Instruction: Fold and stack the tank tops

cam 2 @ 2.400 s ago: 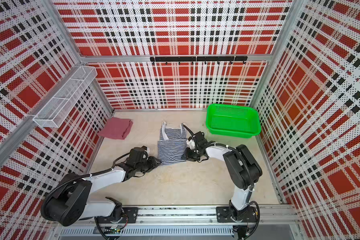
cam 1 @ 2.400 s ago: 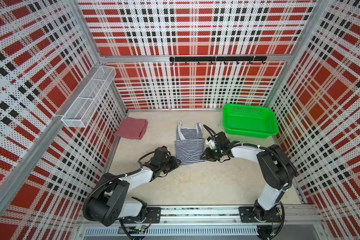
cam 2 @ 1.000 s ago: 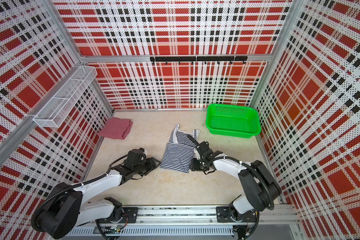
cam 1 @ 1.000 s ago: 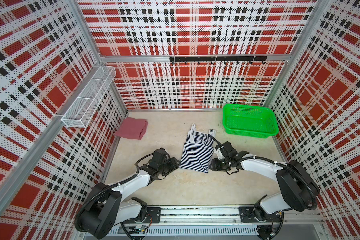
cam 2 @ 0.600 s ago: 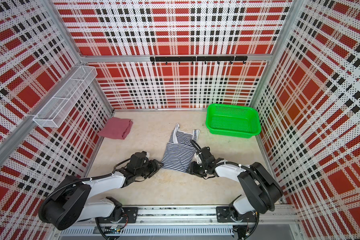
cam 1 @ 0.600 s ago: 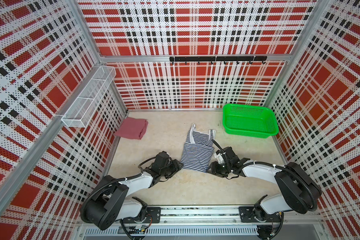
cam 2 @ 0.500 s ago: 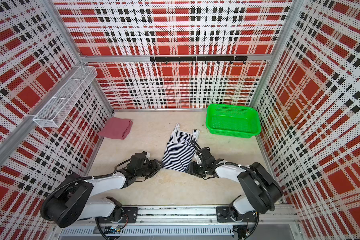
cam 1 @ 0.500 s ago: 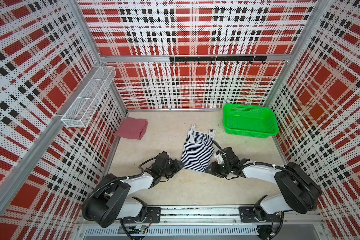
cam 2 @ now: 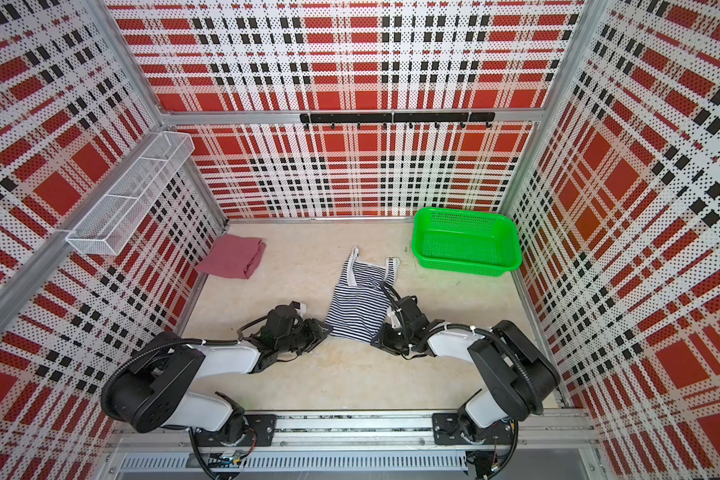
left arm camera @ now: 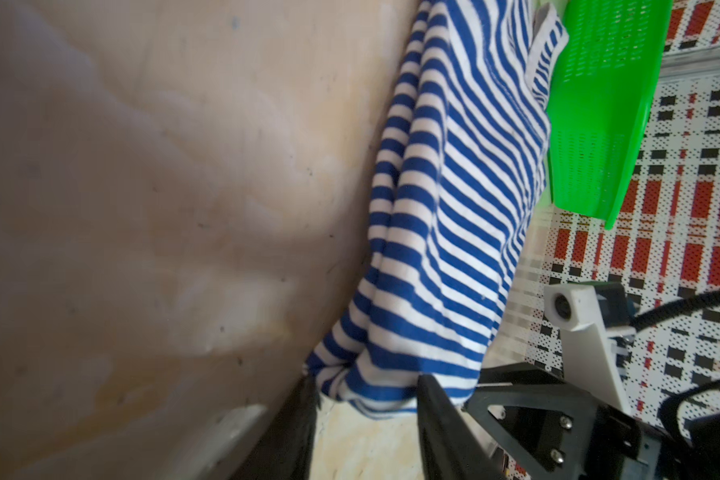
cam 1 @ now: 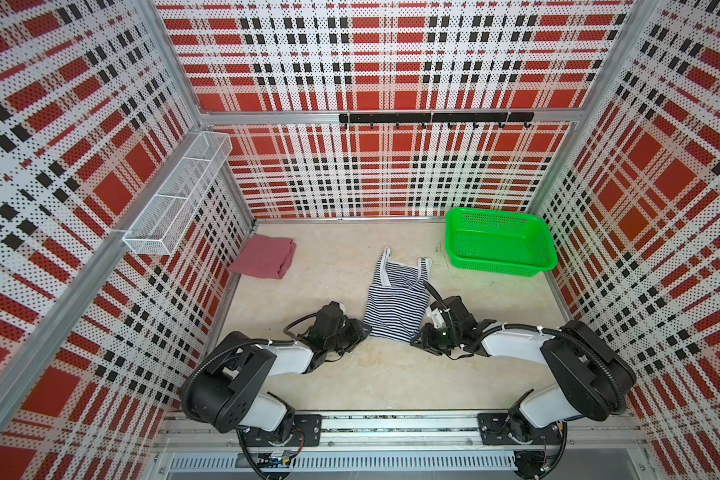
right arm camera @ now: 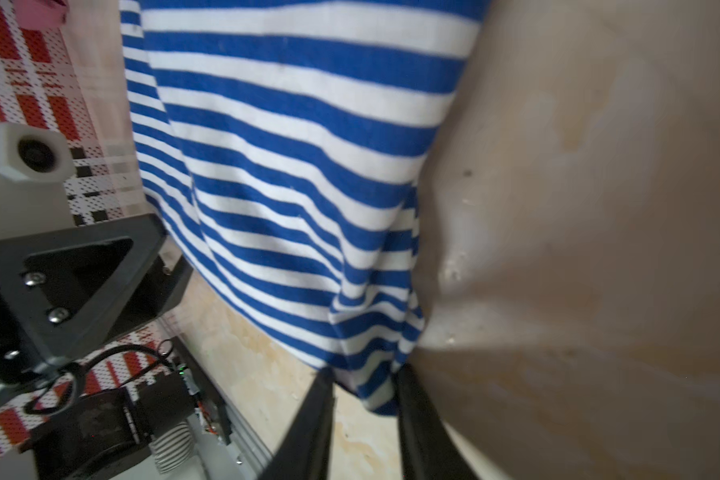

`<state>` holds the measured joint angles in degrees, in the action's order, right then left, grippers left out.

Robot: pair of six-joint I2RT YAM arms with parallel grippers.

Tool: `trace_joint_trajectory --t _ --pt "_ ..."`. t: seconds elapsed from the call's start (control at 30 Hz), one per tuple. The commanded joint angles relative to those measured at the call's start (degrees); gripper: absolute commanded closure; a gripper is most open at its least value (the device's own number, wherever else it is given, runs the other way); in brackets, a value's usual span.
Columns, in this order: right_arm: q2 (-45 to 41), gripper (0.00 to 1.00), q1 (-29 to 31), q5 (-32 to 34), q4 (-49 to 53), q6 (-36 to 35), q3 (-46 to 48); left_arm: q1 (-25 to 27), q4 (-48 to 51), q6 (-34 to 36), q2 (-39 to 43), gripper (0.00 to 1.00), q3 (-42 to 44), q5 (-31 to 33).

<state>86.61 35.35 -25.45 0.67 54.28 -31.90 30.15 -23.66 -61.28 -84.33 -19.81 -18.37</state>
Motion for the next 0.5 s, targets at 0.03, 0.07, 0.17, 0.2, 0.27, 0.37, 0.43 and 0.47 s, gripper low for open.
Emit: trace_joint_trajectory --t 0.03,0.07,0.17,0.2,0.27,0.37,0.43,0.47 --pt "0.2 0.87 0.4 3.3 3.9 -1.0 -1.2 0.7 7.8 1.7 -3.7 0.74 -0.6 2.4" --pt "-0.2 0.9 0.4 3.7 4.6 -1.3 -1.5 1.2 7.8 1.9 -3.8 0.79 -0.9 2.8" --pt "-1.0 0.97 0.4 4.6 7.1 -2.4 -2.7 2.1 8.2 2.4 -3.5 0.91 -1.7 3.6" --pt "-1.3 0.98 0.4 4.8 8.2 -2.9 -3.3 2.4 8.8 2.6 -3.0 0.95 -1.9 4.0" --pt "-2.4 1.0 0.4 6.0 11.0 -4.3 -4.8 2.7 10.3 2.7 -1.2 0.99 -2.4 5.1" --pt "-3.5 1.0 0.4 7.4 15.9 -7.1 -7.5 3.1 14.5 3.2 2.7 1.0 -3.5 7.0" --pt "-4.0 1.0 0.4 7.8 19.7 -9.4 -9.8 3.7 18.0 3.2 6.2 1.0 -4.0 8.6" --pt "-4.0 1.0 0.4 7.7 22.1 -11.0 -11.2 4.0 19.9 2.9 8.3 1.0 -4.0 9.7"
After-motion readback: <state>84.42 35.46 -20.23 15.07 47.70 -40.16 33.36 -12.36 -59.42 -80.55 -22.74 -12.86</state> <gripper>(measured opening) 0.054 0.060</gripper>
